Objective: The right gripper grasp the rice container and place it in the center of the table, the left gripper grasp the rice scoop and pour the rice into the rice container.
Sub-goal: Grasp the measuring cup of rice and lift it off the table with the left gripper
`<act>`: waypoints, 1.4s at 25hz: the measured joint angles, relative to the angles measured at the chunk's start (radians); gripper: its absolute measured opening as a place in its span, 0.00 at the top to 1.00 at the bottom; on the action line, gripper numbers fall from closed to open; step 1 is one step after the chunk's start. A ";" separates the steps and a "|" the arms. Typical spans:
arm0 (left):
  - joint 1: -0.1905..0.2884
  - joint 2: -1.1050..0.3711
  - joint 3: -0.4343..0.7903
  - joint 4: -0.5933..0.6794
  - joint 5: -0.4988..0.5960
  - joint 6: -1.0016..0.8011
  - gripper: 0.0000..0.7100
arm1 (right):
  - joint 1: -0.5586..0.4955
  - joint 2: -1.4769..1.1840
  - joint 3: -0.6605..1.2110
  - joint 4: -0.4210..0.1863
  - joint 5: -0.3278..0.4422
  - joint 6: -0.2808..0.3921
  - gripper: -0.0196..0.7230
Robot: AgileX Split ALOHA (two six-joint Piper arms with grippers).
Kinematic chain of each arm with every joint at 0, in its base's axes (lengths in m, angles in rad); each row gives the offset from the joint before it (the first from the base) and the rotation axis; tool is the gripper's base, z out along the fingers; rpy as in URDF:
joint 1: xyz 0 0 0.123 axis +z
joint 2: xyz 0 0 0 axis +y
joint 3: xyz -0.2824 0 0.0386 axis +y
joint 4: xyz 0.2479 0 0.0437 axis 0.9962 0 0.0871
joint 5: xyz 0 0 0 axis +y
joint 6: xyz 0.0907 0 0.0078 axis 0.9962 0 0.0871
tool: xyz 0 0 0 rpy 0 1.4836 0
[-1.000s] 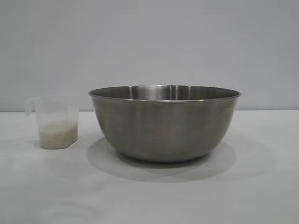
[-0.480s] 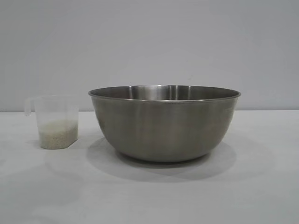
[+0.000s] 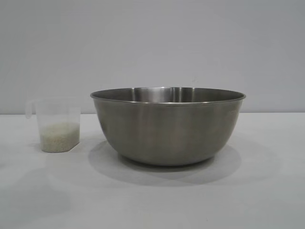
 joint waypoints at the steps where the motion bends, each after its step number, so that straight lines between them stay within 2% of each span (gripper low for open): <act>1: 0.000 0.044 -0.008 0.002 -0.020 0.000 0.41 | 0.000 0.000 0.000 0.000 0.000 0.000 0.27; 5: 0.000 0.146 -0.030 0.022 -0.042 -0.019 0.41 | 0.000 0.000 0.000 0.000 0.000 0.000 0.27; 10: 0.000 0.162 -0.056 0.026 -0.046 -0.024 0.68 | 0.000 0.000 0.000 0.000 0.000 0.000 0.27; 19: 0.000 0.218 -0.121 0.042 -0.046 -0.024 0.68 | 0.000 0.000 0.000 0.000 0.000 0.000 0.27; 20: 0.000 0.230 -0.130 0.042 -0.046 -0.024 0.63 | 0.000 0.000 0.000 0.000 0.000 0.000 0.27; 21: 0.000 0.244 -0.142 0.042 -0.046 -0.024 0.62 | 0.000 0.000 0.000 0.000 0.000 0.000 0.27; 35: 0.000 0.385 -0.275 0.045 -0.048 -0.024 0.62 | 0.000 0.000 0.000 0.000 0.000 0.000 0.27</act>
